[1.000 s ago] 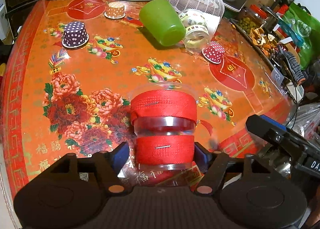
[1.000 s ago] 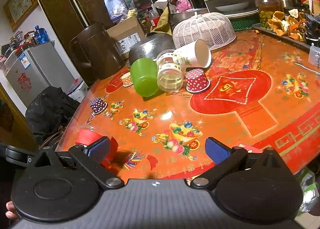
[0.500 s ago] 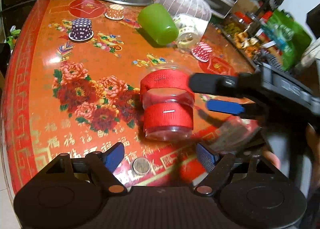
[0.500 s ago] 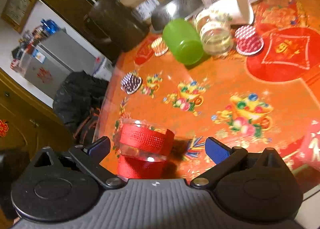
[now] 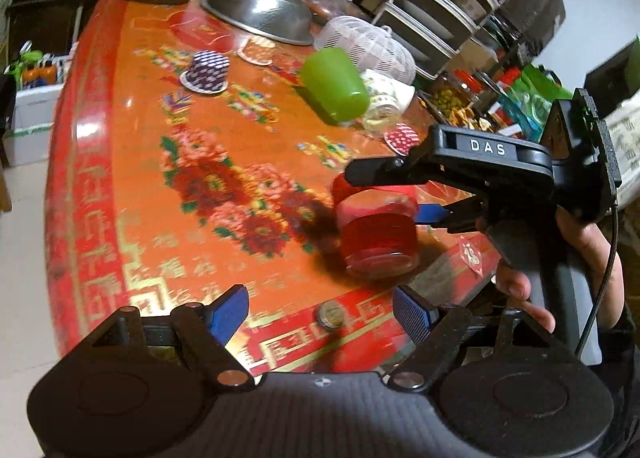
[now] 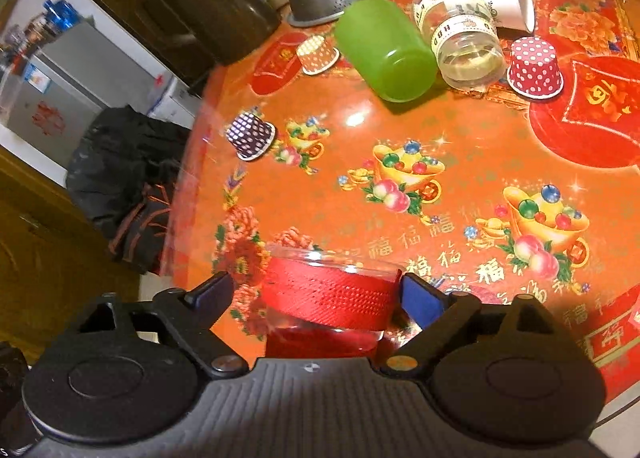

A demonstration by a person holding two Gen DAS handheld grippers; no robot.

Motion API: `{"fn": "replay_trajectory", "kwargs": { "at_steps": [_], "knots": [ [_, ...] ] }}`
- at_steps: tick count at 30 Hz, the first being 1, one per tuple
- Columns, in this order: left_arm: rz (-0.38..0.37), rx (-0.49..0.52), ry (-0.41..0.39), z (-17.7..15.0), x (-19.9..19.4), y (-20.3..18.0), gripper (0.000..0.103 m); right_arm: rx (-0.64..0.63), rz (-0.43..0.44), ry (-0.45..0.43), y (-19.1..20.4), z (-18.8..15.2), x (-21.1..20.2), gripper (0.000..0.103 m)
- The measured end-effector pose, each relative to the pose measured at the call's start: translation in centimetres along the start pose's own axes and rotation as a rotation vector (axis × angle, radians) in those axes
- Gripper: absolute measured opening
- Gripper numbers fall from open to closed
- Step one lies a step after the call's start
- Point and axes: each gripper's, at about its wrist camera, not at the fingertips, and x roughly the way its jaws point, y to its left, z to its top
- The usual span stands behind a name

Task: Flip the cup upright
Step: 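Grasp the red-banded cup with the right tool while the left tool releases it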

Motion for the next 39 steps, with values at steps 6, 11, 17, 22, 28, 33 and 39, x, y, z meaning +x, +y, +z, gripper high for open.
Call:
{"fn": "replay_trajectory", "kwargs": {
  "at_steps": [6, 11, 17, 22, 28, 33, 39],
  "knots": [
    [-0.017, -0.034, -0.029, -0.6, -1.0, 1.9, 0.082, -0.009, -0.065, 0.036, 0.3, 0.5, 0.7, 0.081],
    [-0.027, -0.054, -0.039, -0.6, -0.9, 2.7, 0.082, -0.017, -0.079, 0.047, 0.6, 0.8, 0.9, 0.078],
    [-0.035, -0.048, -0.037, -0.6, -0.6, 2.7, 0.082, -0.026, -0.076, 0.044, 0.7, 0.7, 0.7, 0.076],
    [-0.042, -0.038, -0.04, -0.7, -0.3, 2.3, 0.082, -0.053, -0.079, 0.018, 0.8, 0.5, 0.4, 0.075],
    [-0.035, -0.034, -0.046, -0.6, 0.0, 1.9, 0.082, -0.072, -0.055, 0.002, 0.9, 0.4, 0.1, 0.073],
    [0.001, 0.031, -0.125, -0.5, -0.8, 0.4, 0.085, -0.096, -0.033, -0.076, 0.8, 0.6, -1.8, 0.073],
    [0.069, 0.1, -0.251, -0.2, -1.5, -1.2, 0.1, -0.224, -0.051, -0.347, 1.4, -1.7, -5.4, 0.073]
  ]
}}
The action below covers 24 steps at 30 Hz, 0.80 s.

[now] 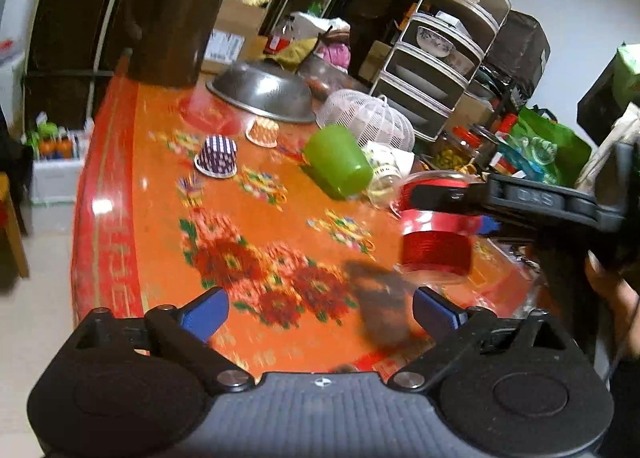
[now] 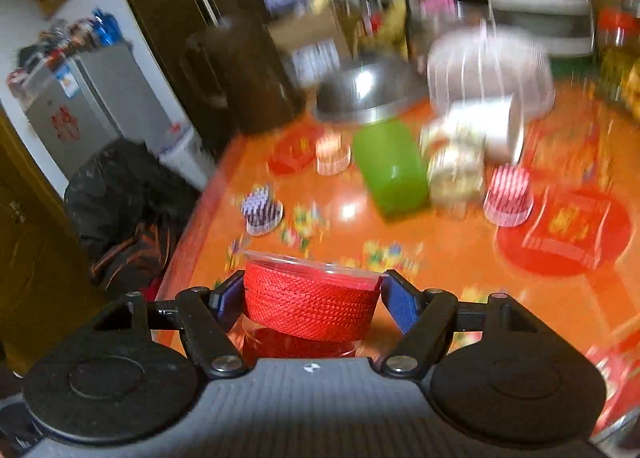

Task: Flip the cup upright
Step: 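Grasp the red-banded cup with the right tool while the left tool releases it, then rotate the right tool to turn the cup rim-up and lower it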

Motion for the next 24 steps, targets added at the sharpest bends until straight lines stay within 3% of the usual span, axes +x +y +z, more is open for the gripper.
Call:
{"fn": "replay_trajectory", "kwargs": {
  "at_steps": [7, 11, 17, 24],
  "knots": [
    [-0.024, -0.007, -0.028, -0.1, 0.5, -0.4, 0.1, -0.173, -0.099, -0.476, 0.0, -5.9, -3.3, 0.073],
    [-0.044, 0.0, -0.074, -0.6, 0.2, -0.7, 0.1, -0.271, -0.162, -0.675, -0.2, -9.9, -2.6, 0.073],
    [-0.06, -0.025, -0.128, -1.0, -0.5, -0.5, 0.1, -0.262, -0.154, -0.67, -0.2, -11.1, -0.6, 0.074],
    [-0.05, -0.07, -0.148, -1.3, -1.0, 0.6, 0.1, -0.37, -0.247, -0.63, 2.2, -11.5, 0.6, 0.074]
  ]
}}
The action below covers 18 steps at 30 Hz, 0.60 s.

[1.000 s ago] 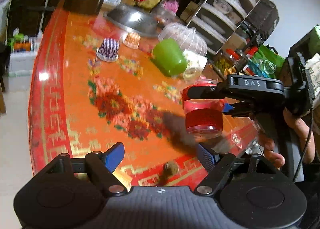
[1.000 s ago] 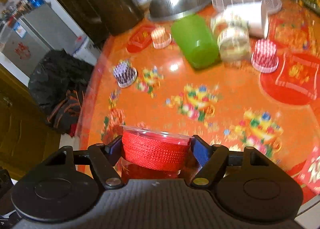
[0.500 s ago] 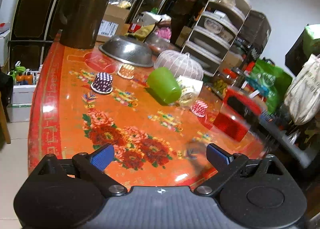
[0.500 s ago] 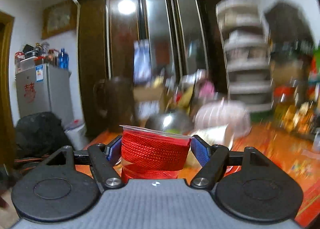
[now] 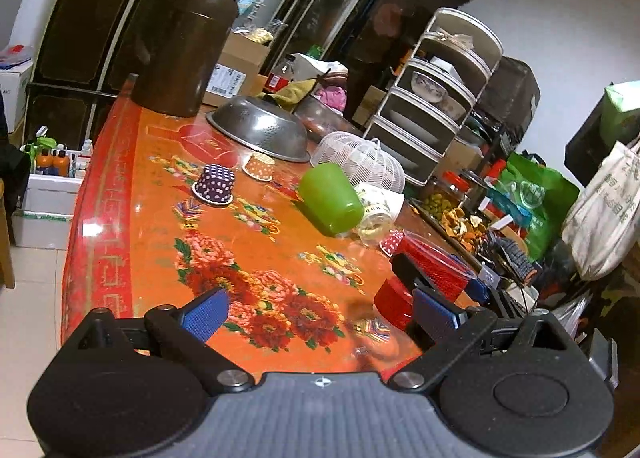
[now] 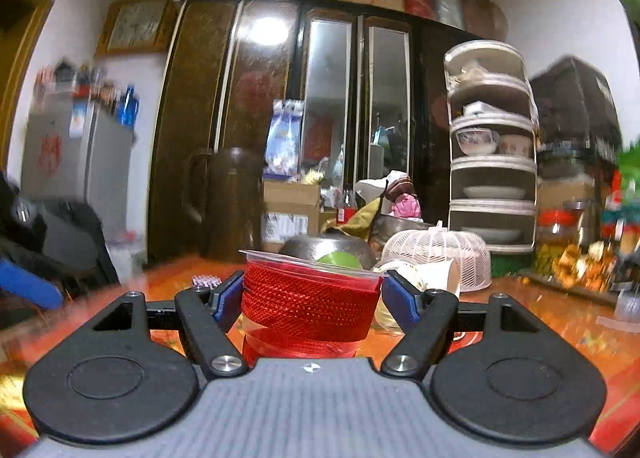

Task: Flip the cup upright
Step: 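Rotate the right tool to turn the cup rim-up and lower it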

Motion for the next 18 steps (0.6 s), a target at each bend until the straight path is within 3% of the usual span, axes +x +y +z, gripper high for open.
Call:
{"fn": "replay_trajectory", "kwargs": {
  "at_steps": [6, 9, 14, 18],
  "knots": [
    [-0.004, -0.023, -0.014, -0.1, -0.5, 0.9, 0.1, -0.014, 0.012, 0.042, 0.8, 0.7, 0.7, 0.074],
    [-0.004, -0.033, -0.028, -0.1, -0.9, 1.3, 0.1, -0.053, 0.014, 0.104, 1.7, 1.2, 1.5, 0.075],
    [-0.003, -0.056, -0.045, -0.1, -1.4, 2.0, 0.1, -0.004, 0.036, 0.173, 1.6, 2.8, 2.6, 0.075],
    [-0.012, -0.055, -0.051, -0.2, -1.7, 2.2, 0.1, -0.011, 0.023, 0.215, 1.9, 2.1, 3.4, 0.075]
  ]
}}
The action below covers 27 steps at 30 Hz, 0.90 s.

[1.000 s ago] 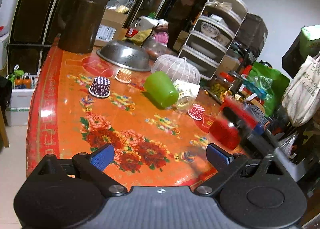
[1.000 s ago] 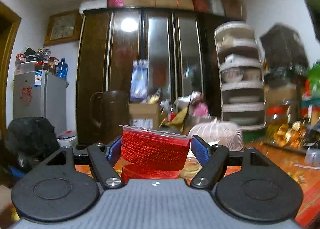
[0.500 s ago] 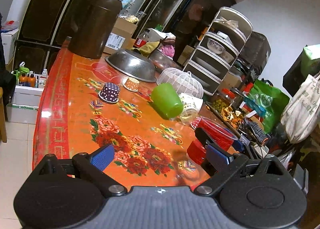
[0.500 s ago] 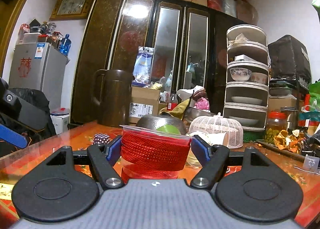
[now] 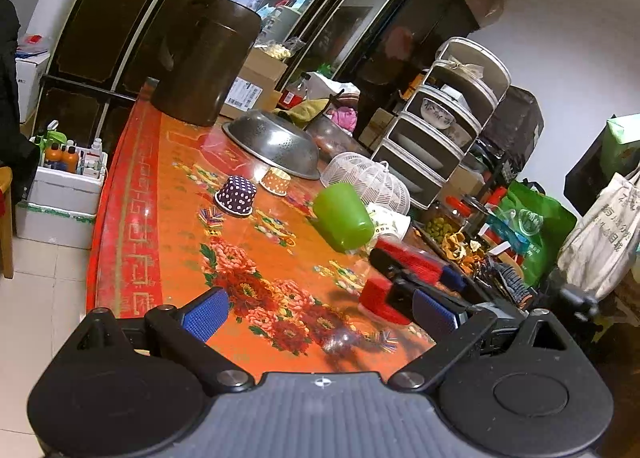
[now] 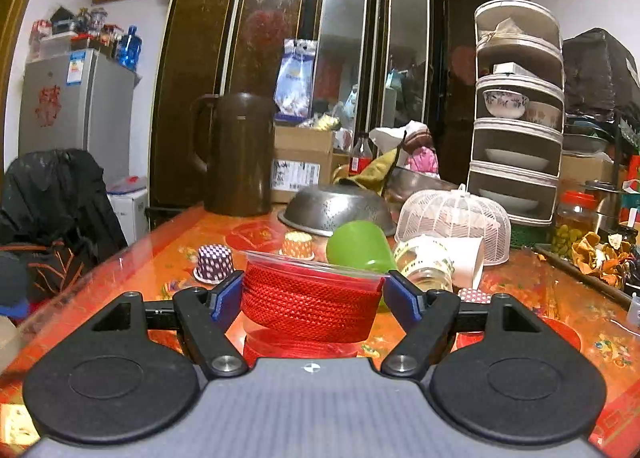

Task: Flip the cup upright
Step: 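Rotate the right tool to turn the cup rim-up and lower it, then set the cup upright on the table and open the right tool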

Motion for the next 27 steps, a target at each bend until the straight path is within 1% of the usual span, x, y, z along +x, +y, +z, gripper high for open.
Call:
{"fn": "replay_trajectory", "kwargs": {
  "at_steps": [4, 5, 10, 16, 20, 21, 22, 23, 25, 27],
  "knots": [
    [-0.008, -0.009, 0.0, -0.1, -0.1, 0.3, 0.1, -0.001, -0.008, 0.052, 0.3, -0.5, 0.4, 0.076],
    [-0.008, -0.011, 0.001, 0.0, -0.2, 0.4, 0.1, -0.004, -0.014, 0.054, 0.3, -0.5, 0.4, 0.076],
    [-0.015, -0.021, -0.005, -0.1, -0.5, 0.6, 0.1, 0.008, 0.012, 0.119, 0.5, -0.4, 0.4, 0.076],
    [-0.022, -0.019, 0.004, -0.3, -0.5, 0.5, 0.1, 0.022, 0.025, 0.135, 0.4, -0.7, -0.2, 0.077],
    [-0.016, 0.0, 0.004, -0.4, -0.4, 0.2, 0.1, 0.042, 0.041, 0.142, 0.0, -0.7, -0.3, 0.085],
    [-0.007, 0.01, 0.0, -0.3, -0.3, 0.1, 0.1, 0.046, 0.049, 0.138, 0.0, -0.7, -0.4, 0.09],
    [0.007, 0.022, -0.007, -0.4, -0.2, 0.0, 0.102, 0.049, 0.055, 0.129, -0.1, -0.7, -0.7, 0.097],
    [0.022, 0.038, -0.014, -0.5, -0.1, -0.1, 0.103, 0.045, 0.057, 0.12, -0.2, -0.7, -1.1, 0.1],
    [0.052, 0.075, -0.008, -0.7, 0.2, -0.3, 0.103, 0.045, 0.058, 0.099, -0.8, -0.8, -2.1, 0.102],
    [0.079, 0.126, 0.014, -1.0, 0.6, -0.8, 0.103, 0.087, 0.074, 0.099, -2.0, -0.9, -3.5, 0.102]
  ]
}}
